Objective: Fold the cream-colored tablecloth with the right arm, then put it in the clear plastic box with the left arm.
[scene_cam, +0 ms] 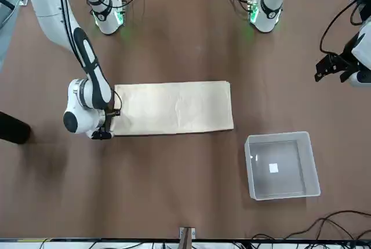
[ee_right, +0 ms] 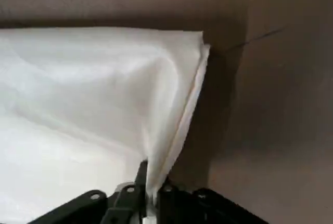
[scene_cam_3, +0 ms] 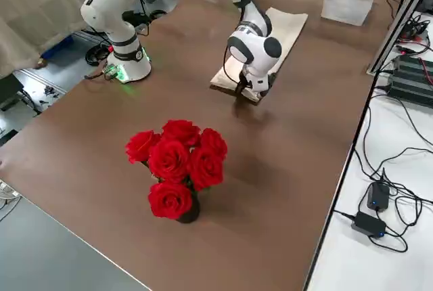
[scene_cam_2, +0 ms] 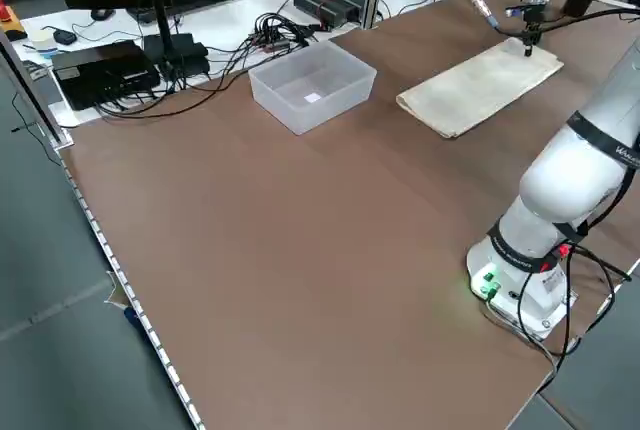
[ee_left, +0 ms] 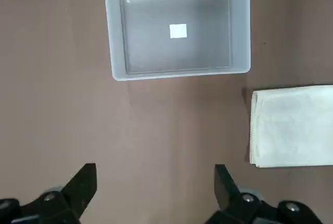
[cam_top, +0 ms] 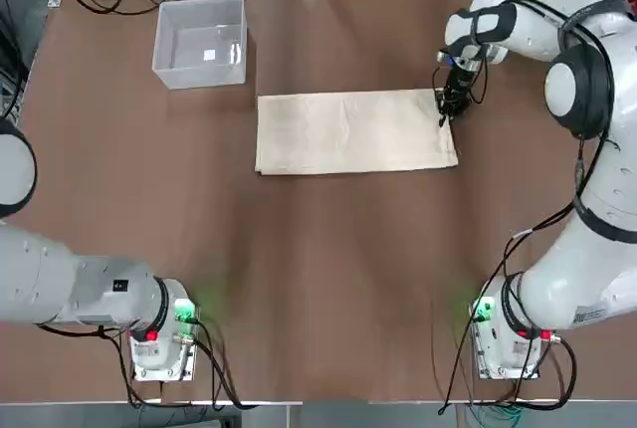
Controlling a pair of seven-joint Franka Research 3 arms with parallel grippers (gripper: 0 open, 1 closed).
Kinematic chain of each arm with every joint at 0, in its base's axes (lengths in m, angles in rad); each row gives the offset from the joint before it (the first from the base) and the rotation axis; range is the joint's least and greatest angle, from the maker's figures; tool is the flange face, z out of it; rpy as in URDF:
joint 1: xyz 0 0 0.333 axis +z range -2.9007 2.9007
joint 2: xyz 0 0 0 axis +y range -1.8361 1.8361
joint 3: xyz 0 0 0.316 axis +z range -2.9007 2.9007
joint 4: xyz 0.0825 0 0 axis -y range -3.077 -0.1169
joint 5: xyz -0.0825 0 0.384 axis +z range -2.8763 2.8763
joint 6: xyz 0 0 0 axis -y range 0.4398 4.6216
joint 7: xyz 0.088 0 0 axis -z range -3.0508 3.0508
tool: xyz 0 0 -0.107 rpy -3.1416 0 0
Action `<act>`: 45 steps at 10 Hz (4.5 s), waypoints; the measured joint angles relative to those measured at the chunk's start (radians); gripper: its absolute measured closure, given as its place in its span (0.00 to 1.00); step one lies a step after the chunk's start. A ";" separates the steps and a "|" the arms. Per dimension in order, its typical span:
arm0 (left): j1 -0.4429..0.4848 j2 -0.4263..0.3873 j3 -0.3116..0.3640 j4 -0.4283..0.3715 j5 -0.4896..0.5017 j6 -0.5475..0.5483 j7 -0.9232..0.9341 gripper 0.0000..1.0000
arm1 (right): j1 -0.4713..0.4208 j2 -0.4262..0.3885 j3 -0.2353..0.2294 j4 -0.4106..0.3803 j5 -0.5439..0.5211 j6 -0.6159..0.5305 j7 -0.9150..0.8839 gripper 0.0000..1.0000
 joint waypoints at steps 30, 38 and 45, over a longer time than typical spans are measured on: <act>0.000 0.007 0.000 -0.001 0.000 -0.005 0.000 0.00 | 0.238 -0.171 0.049 0.288 0.069 -0.272 0.574 0.96; 0.013 0.007 0.002 0.003 0.000 0.047 0.000 0.00 | 0.316 -0.172 0.053 0.402 0.083 -0.346 0.749 0.96; 0.028 0.022 0.002 0.003 0.000 0.106 0.000 0.00 | 0.383 -0.170 0.053 0.455 0.131 -0.330 0.826 0.96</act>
